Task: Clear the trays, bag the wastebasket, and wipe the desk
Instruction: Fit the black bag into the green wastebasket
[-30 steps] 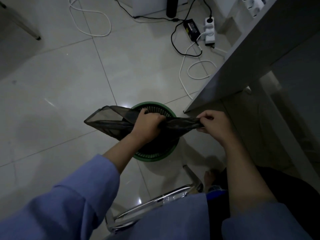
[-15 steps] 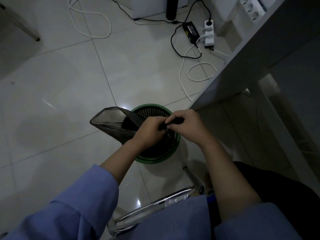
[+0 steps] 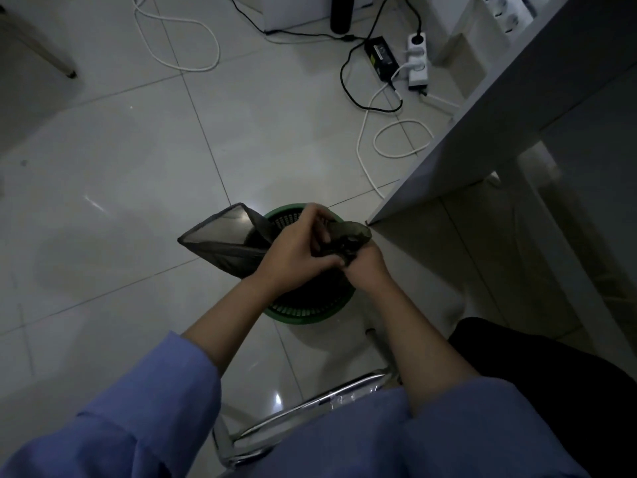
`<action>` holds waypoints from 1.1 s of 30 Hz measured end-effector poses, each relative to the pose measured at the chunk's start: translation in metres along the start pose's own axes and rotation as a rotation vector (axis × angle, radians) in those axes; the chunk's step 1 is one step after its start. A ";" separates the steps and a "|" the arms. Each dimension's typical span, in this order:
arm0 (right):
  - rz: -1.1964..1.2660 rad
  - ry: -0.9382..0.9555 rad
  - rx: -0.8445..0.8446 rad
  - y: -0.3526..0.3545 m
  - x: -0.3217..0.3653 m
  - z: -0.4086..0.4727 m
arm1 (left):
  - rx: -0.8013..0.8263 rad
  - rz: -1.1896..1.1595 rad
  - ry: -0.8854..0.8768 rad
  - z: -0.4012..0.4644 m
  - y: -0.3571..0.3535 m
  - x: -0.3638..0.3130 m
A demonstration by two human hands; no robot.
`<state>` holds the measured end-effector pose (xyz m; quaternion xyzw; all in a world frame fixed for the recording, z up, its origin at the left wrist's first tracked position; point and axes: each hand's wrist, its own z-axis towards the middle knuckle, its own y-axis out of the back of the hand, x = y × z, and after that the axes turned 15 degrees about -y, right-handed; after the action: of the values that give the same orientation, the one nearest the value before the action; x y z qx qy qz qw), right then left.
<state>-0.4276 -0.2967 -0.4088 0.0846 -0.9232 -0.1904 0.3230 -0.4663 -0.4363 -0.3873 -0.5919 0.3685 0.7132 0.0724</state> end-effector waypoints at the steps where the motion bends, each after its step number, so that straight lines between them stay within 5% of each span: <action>1: 0.001 -0.008 0.009 0.001 -0.002 0.000 | 0.035 0.056 -0.006 -0.003 0.003 0.005; 6: 0.131 0.025 0.089 0.008 -0.004 -0.003 | 0.319 0.501 -0.015 -0.012 0.015 0.036; 13: 0.094 0.003 0.165 0.004 0.009 -0.011 | 0.126 0.295 0.117 -0.021 0.011 0.045; 18: -0.176 -0.004 0.211 -0.006 0.004 -0.013 | 0.091 0.235 0.060 -0.018 0.004 0.046; 26: -0.182 -0.072 0.007 0.004 -0.009 0.000 | 0.519 0.553 -0.005 -0.016 0.022 0.056; 30: -0.143 -0.117 -0.030 0.007 -0.013 0.005 | 0.376 0.805 -0.003 -0.028 0.042 0.066; 33: -0.120 -0.093 -0.022 0.004 -0.011 0.004 | 0.185 0.687 0.131 -0.033 0.050 0.065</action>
<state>-0.4220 -0.2890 -0.4167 0.1274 -0.9283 -0.2234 0.2686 -0.4863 -0.5138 -0.4248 -0.4690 0.6127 0.6200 -0.1418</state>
